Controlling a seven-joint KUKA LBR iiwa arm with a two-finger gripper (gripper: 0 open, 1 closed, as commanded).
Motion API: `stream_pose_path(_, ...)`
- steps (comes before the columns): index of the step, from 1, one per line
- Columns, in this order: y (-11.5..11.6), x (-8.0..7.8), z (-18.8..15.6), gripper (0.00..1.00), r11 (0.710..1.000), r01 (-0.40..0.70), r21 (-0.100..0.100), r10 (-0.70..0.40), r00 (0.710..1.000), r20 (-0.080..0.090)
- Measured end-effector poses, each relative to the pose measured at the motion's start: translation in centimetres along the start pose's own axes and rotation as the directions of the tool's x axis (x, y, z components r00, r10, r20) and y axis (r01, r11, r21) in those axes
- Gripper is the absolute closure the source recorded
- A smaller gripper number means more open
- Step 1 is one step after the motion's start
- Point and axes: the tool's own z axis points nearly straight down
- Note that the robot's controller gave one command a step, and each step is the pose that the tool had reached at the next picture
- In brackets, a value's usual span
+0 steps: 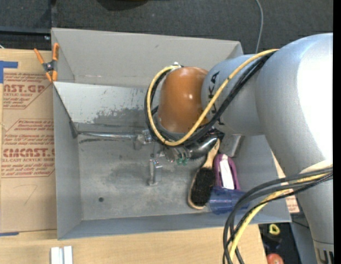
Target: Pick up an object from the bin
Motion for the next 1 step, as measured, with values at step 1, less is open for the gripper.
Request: stream_pose_path(1, -6.19, -0.13, -0.11, 1.0, 0.971, -0.238, 0.002, 0.238, 0.971, -0.005)
